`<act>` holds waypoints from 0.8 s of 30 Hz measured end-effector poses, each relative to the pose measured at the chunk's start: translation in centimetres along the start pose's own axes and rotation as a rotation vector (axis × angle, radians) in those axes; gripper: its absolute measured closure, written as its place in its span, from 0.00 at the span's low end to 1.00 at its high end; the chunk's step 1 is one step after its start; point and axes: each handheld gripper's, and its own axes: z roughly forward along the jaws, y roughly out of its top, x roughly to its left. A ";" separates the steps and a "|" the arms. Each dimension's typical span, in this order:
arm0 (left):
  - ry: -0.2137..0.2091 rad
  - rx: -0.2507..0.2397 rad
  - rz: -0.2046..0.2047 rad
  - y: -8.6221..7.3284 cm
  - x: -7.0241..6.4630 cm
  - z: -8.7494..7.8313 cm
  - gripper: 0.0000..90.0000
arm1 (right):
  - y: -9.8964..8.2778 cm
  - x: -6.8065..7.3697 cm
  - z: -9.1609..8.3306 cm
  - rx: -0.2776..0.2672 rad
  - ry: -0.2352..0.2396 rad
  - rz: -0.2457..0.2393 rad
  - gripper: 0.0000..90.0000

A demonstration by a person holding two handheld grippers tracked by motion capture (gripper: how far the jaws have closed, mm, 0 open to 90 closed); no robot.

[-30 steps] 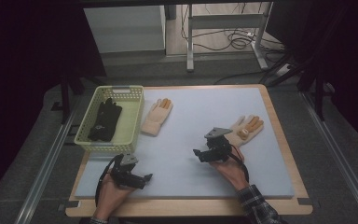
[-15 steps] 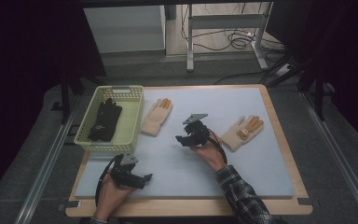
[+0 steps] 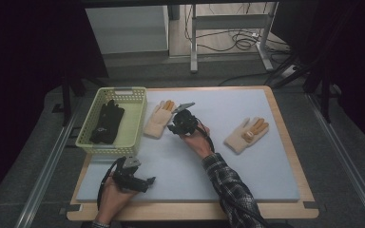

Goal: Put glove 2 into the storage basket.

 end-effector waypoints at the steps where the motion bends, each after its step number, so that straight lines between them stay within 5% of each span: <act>1: 0.000 0.000 0.000 0.0 0.0 0.0 0.02 | 0.3 0.1 0.4 -0.004 0.003 0.007 0.69; 6: 0.000 0.001 0.000 0.0 0.0 0.0 0.02 | 1.4 0.1 2.1 -0.024 0.004 0.022 0.59; 11: -0.001 0.000 0.000 0.0 0.0 0.0 0.02 | 1.9 -0.2 4.2 0.013 -0.059 0.011 0.48; 13: -0.001 0.000 0.000 0.0 0.0 0.0 0.02 | 1.7 -0.2 5.0 0.048 -0.076 -0.007 0.55; 18: 0.000 0.000 0.000 0.0 0.0 0.0 0.02 | 1.5 -0.4 5.3 0.030 0.013 0.057 0.92; 24: -0.001 0.001 0.000 0.0 0.0 0.0 0.02 | 1.9 0.1 4.4 0.035 -0.010 0.030 0.97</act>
